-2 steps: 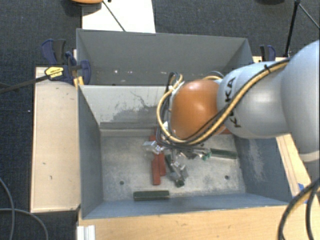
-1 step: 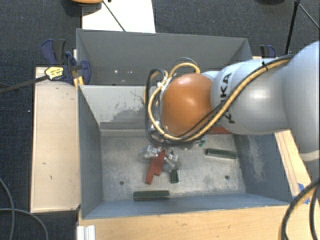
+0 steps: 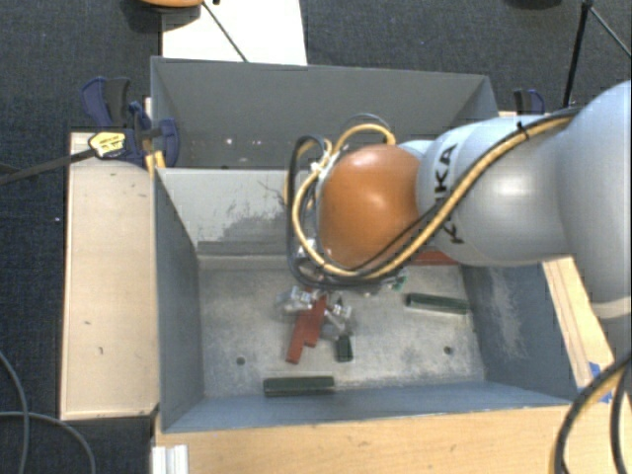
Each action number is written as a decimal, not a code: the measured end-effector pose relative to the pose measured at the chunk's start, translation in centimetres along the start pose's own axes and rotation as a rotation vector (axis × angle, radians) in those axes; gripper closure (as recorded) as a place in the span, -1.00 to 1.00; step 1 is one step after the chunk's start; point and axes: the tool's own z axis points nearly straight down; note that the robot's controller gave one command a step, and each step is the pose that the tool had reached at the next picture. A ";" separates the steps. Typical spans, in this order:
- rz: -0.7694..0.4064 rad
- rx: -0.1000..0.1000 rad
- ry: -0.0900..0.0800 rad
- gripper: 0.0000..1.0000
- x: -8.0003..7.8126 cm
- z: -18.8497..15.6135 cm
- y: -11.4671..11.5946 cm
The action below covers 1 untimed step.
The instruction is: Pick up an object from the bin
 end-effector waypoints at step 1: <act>0.013 0.008 -0.009 1.00 -1.3 -18.2 -0.3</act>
Offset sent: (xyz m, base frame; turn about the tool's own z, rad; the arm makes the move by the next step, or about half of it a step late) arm 0.0000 0.0000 0.0000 0.0000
